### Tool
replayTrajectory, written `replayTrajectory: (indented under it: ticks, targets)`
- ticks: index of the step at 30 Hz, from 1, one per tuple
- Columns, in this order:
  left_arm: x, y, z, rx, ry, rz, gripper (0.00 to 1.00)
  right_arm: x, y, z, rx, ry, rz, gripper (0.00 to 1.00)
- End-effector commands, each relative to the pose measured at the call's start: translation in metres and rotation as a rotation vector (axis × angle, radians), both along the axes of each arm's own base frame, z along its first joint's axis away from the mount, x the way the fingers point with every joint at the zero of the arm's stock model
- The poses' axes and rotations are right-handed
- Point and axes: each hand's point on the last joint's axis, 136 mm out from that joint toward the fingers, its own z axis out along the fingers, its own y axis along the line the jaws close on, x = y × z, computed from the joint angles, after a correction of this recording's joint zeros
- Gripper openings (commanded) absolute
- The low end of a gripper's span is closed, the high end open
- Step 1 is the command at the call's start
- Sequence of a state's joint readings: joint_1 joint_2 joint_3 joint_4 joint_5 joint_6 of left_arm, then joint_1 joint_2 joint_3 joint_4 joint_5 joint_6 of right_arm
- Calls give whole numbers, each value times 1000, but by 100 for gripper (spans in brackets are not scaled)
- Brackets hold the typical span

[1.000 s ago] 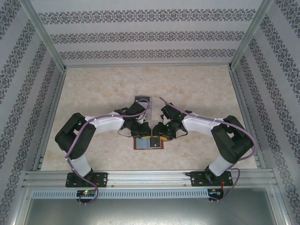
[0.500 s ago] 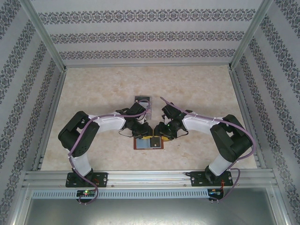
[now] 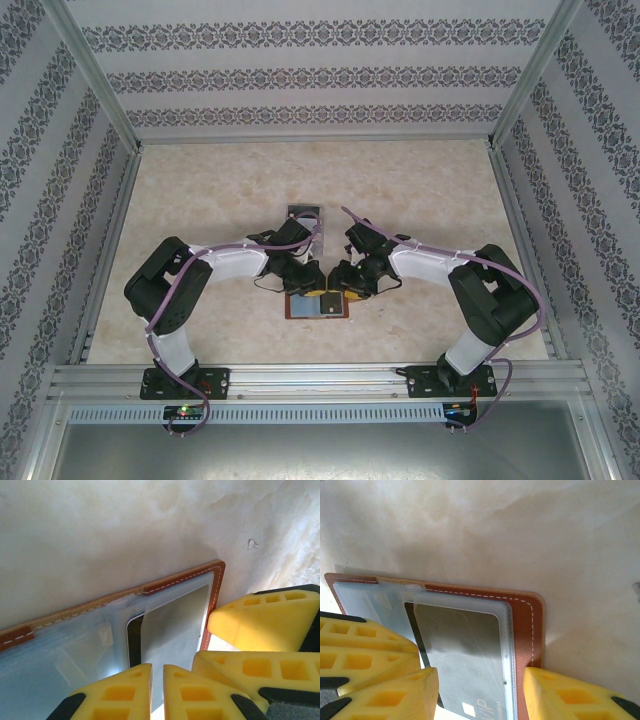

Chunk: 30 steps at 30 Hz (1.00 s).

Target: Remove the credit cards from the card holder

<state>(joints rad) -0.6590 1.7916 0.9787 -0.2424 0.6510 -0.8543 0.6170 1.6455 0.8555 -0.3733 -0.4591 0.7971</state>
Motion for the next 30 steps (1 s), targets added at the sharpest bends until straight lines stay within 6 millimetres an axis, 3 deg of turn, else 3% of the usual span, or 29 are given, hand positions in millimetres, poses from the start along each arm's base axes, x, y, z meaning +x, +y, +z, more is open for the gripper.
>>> replayTrajectory:
  ticks: [1,22,27,30]
  targets:
    - [2,-15,2,-61,3,-15,13,15,21,18,101,-48,16,49]
    - [-3,5,-16,76,19,-11,23,20,4,33,81,-110,-43,48]
    - [-3,6,-12,92,7,-18,22,20,10,30,112,-91,-39,35]
    - [-4,7,-11,97,5,-21,19,20,14,26,124,-74,-32,33]
